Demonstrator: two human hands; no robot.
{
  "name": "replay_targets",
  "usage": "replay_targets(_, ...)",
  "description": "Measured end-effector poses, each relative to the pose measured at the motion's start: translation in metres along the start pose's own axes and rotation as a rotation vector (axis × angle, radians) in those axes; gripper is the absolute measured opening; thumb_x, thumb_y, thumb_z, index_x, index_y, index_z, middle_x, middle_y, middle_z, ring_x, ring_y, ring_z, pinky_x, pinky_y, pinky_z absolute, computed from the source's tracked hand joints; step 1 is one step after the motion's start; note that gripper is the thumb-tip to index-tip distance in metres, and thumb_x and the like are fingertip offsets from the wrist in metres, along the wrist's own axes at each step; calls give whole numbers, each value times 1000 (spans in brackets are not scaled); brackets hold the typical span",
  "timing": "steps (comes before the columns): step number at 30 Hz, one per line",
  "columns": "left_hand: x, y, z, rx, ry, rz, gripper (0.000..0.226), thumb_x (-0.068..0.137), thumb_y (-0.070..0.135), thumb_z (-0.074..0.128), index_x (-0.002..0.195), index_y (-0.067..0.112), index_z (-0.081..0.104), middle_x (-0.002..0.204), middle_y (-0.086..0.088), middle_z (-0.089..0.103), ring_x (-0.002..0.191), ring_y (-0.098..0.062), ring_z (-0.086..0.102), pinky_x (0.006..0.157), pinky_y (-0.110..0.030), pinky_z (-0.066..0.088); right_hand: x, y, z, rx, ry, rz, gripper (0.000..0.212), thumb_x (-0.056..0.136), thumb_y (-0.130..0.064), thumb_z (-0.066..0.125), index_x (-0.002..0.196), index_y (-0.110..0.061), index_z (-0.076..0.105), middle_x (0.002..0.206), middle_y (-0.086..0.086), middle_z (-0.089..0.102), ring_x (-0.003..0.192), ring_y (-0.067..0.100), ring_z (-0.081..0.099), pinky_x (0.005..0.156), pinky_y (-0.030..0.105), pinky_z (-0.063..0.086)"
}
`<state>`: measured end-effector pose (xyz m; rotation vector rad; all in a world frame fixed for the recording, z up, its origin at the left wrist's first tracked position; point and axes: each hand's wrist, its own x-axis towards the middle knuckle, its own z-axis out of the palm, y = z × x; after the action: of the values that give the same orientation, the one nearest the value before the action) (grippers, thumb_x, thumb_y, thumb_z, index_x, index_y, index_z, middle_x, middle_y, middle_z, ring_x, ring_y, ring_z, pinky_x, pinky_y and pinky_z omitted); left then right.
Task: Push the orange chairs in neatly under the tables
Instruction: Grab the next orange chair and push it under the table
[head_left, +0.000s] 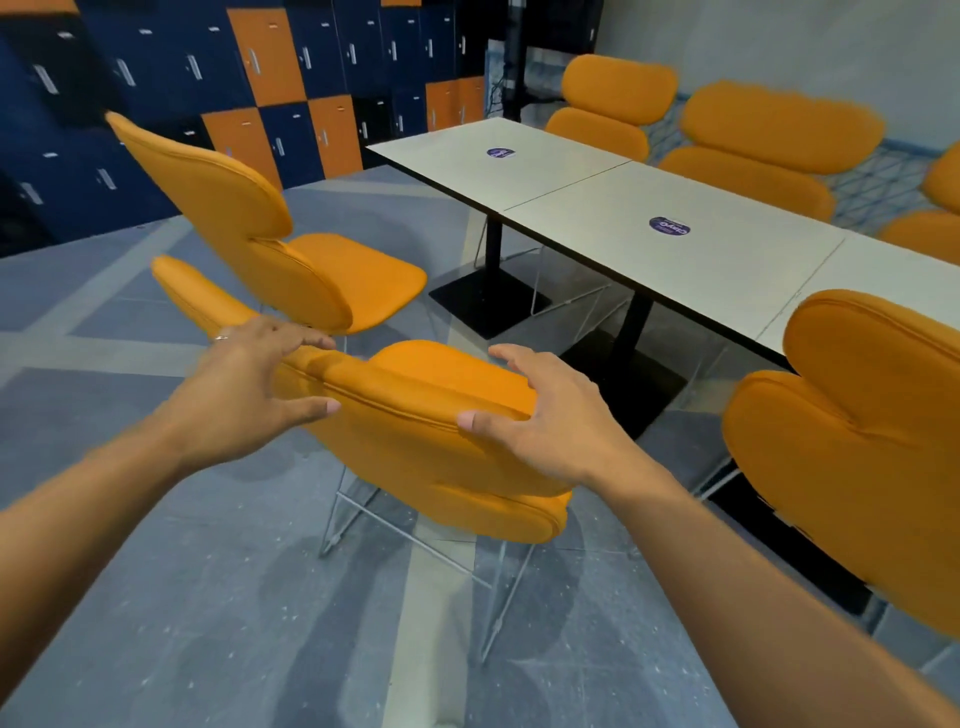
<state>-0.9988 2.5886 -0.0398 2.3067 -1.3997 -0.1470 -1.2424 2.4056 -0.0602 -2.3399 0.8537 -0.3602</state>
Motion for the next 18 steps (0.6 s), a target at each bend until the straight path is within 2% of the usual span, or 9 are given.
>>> replay_targets(5,33,-42,-8,113,-55,-27,89,57,77,63,136,43,42,144,6,44,135,-25,35,106,-57,34,33,-23,14,-43,-257,-32,95,73,-78,68,153,-44,29,160,-12,32,144,17,33,115,49,34)
replay_targets(7,41,-55,-7,176,-105,-23,101,53,86,61,141,45,35,151,9,36,142,-24,25,109,-59,27,41,-28,19,-127,-370,-18,100,69,-83,66,153,-45,27,159,-11,35,143,21,35,112,49,37)
replay_targets(9,49,-69,-6,219,-153,-15,110,46,93,52,143,46,31,154,11,30,146,-23,17,111,-60,20,48,-36,24,-250,-435,9,95,71,-84,62,151,-45,30,152,-8,43,137,23,41,106,48,41)
replay_targets(13,59,-87,-1,250,-186,59,111,41,97,43,140,46,38,152,15,34,147,-21,12,113,-59,9,50,-53,39,-503,-373,76,71,77,-82,58,132,-39,47,125,-2,59,114,27,54,82,41,45)
replay_targets(18,76,-109,0,232,-125,199,91,48,97,39,124,48,50,131,15,52,134,-20,36,110,-59,14,47,-67,50,-608,-236,201,64,70,-85,59,107,-34,55,98,-5,58,89,23,52,69,38,42)
